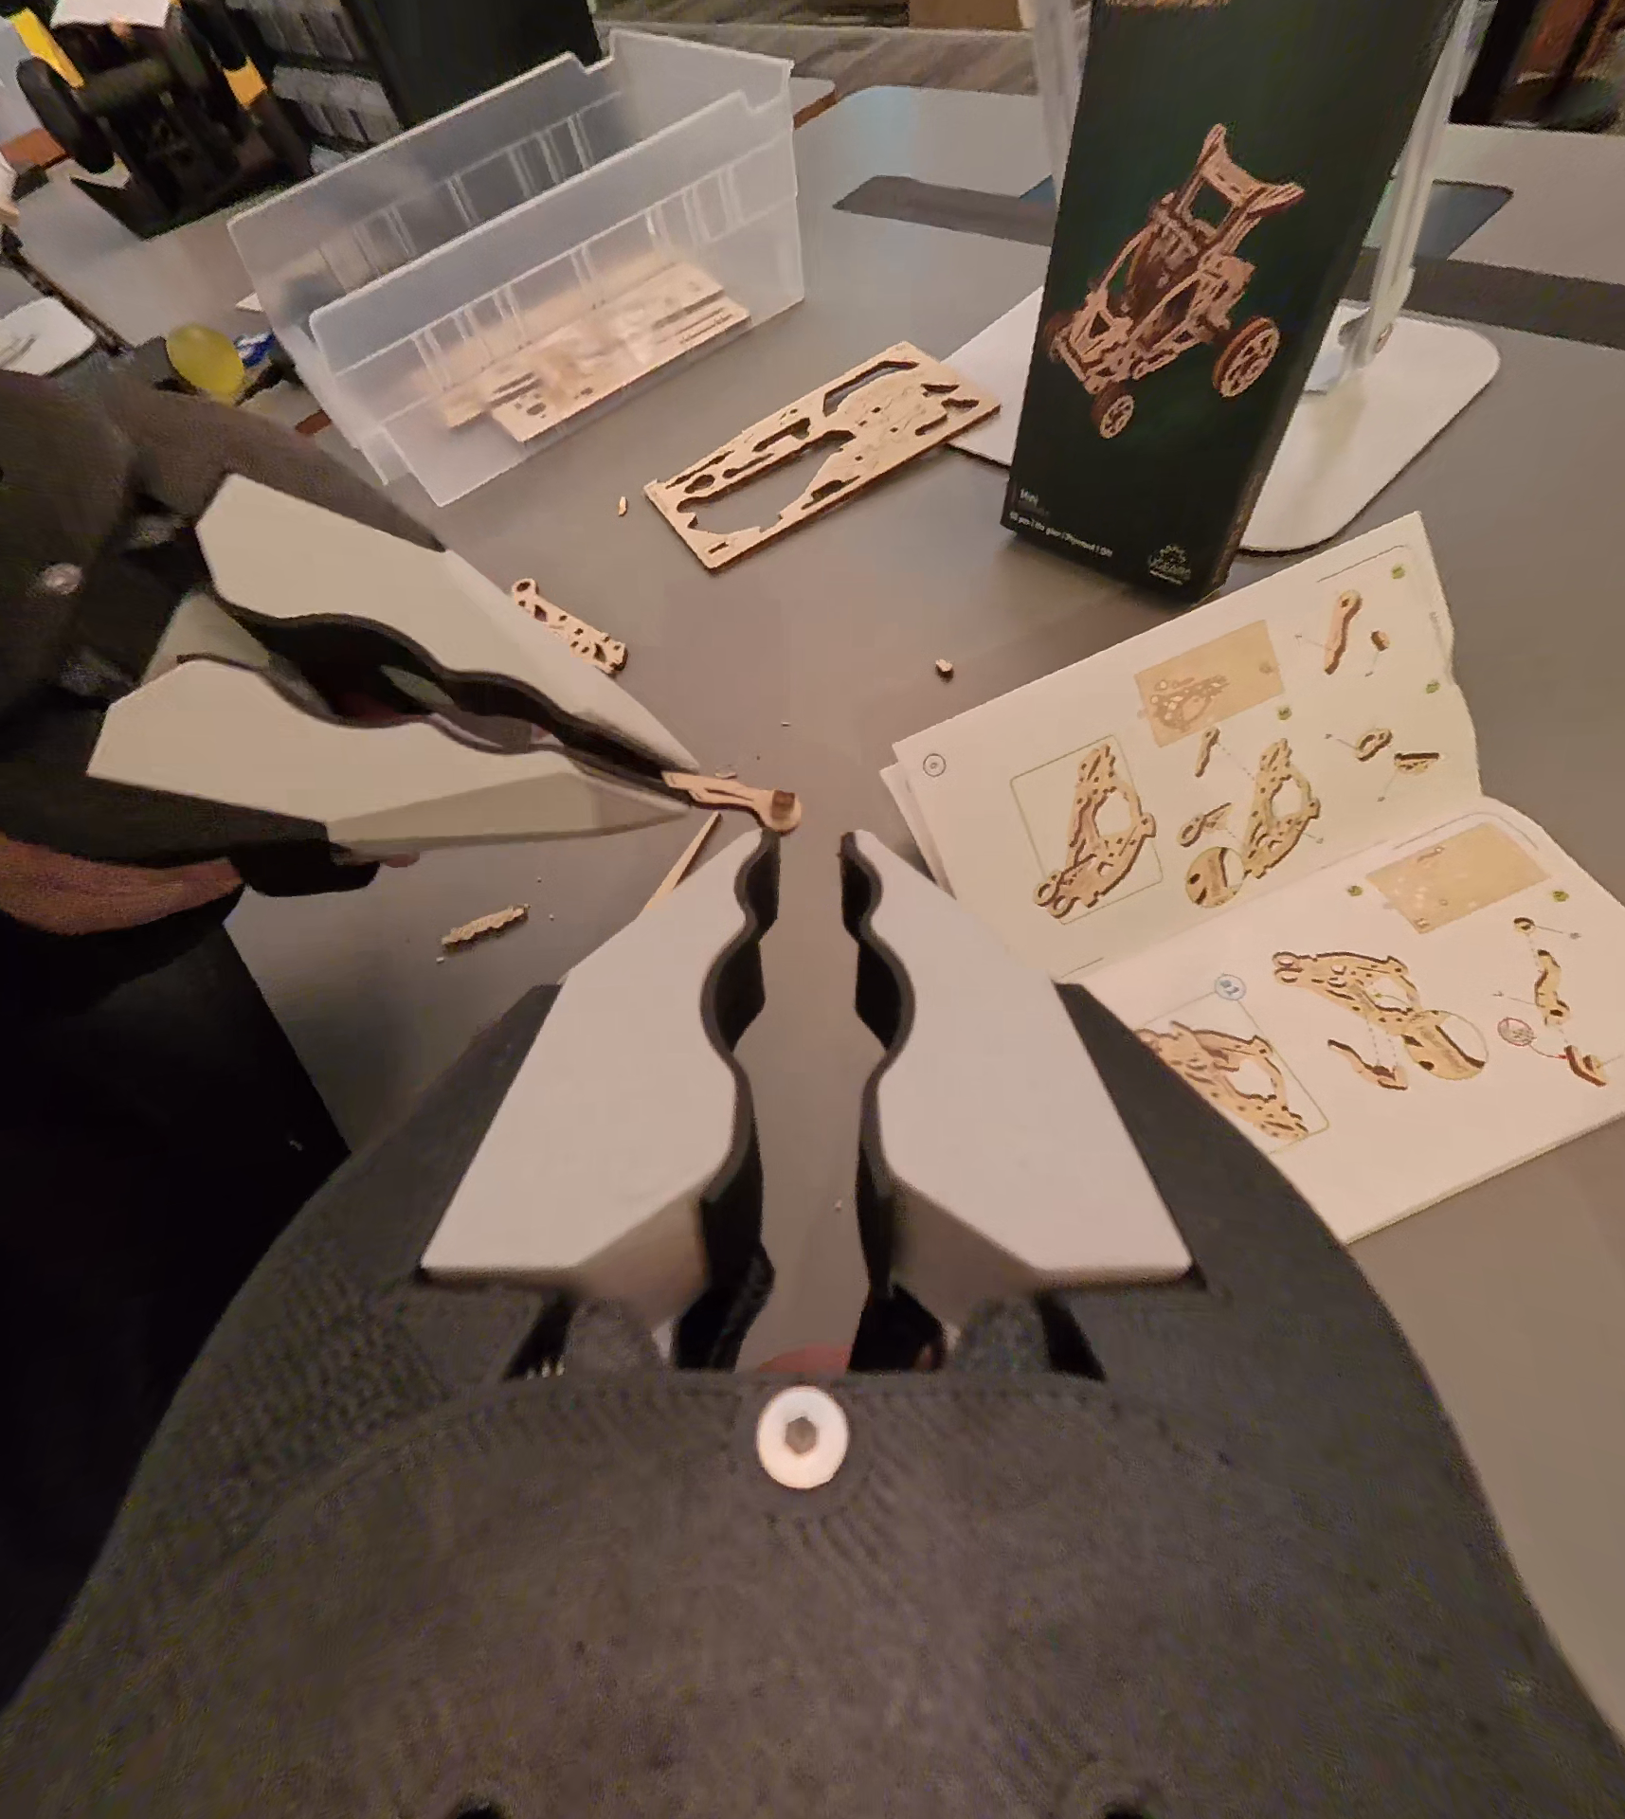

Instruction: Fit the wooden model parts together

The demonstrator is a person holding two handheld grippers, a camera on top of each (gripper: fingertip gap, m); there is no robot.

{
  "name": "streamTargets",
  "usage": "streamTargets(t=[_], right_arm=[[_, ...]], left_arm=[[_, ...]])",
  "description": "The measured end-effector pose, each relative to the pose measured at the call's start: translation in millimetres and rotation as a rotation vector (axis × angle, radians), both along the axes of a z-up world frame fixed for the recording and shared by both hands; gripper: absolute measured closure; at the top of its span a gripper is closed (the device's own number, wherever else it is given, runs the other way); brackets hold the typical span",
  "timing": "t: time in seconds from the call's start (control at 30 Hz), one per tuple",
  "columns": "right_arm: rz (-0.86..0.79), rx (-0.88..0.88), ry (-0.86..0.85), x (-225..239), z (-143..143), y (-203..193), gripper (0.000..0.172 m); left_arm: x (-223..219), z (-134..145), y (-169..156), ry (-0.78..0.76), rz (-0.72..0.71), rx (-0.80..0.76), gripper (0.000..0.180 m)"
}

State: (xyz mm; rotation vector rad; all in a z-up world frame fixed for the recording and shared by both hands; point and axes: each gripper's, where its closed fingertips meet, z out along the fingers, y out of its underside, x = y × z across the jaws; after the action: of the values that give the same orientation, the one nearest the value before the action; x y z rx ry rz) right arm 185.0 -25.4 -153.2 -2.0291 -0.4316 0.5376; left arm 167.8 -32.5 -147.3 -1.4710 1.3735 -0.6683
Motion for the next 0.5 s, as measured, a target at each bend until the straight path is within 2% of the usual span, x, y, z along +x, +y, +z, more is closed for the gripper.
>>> streamTargets(t=[0.13,0.5], right_arm=[[-0.019,0.017,0.028,3,4,1,0.161],[-0.044,0.032,0.08,11,5,-7,0.153]], left_arm=[[-1,4,4,-0.095,0.003,-0.159,0.179],[-7,22,24,-0.464,-0.013,-0.758,0.179]])
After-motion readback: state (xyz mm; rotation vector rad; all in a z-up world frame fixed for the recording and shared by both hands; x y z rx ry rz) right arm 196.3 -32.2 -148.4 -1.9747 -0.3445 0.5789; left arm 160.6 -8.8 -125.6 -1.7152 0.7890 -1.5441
